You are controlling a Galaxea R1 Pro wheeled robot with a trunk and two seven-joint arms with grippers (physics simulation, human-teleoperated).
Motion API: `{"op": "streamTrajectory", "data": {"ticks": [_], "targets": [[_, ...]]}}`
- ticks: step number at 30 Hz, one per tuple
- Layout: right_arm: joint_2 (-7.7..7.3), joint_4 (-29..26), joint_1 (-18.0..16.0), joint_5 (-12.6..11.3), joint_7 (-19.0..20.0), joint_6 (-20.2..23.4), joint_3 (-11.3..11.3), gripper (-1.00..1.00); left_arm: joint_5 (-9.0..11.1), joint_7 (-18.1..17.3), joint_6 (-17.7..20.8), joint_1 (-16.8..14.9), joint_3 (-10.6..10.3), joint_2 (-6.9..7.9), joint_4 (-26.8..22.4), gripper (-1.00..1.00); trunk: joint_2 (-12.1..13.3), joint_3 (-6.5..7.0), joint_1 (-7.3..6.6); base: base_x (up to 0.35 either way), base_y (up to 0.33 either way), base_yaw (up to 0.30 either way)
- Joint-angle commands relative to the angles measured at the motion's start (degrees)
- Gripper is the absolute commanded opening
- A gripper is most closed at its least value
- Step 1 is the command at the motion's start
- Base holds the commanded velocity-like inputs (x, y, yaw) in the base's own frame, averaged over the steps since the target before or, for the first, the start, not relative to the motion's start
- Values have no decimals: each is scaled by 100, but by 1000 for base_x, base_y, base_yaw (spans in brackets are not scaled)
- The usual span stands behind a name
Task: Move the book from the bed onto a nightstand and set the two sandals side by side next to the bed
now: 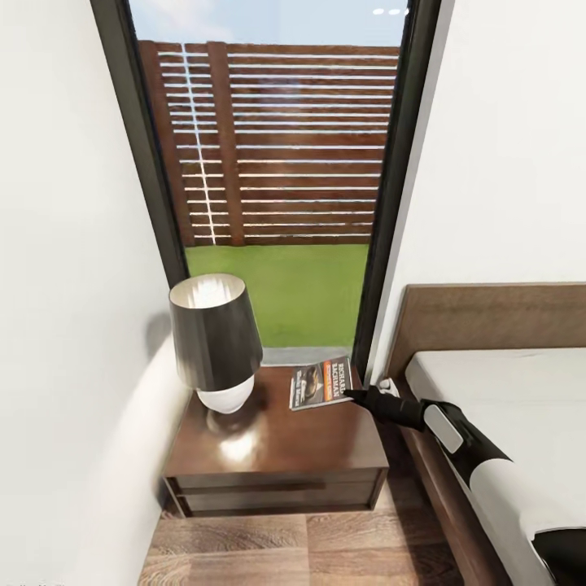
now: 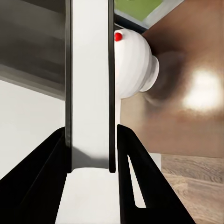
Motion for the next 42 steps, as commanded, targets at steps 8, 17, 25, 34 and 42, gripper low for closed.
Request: {"op": "streamTrajectory", "data": {"ticks": [8, 17, 25, 34, 42], "targets": [[-38, -17, -12, -88, 12, 80, 31, -100, 45, 20, 5, 4, -31, -11, 36, 100, -325, -148, 176, 0, 0, 0], [-50, -20, -12, -91, 63, 95, 24, -100, 36, 19, 5, 4, -33, -11, 63, 100, -686, -310, 374, 0, 0, 0], [-69, -17, -12, -96, 159, 125, 17, -100, 35, 19, 5, 4, -35, -8, 71, 100, -1007, -454, 550, 0, 0, 0], [-63, 332, -25, -87, 201, 150, 8, -100, 47, 43, 5, 4, -5, -4, 51, 100, -1368, -615, 747, 0, 0, 0], [-58, 530, -29, -90, 250, 156, 13, -100, 104, 39, 24, 48, 73, 50, -281, 100, -1688, -759, 923, 0, 0, 0]]}}
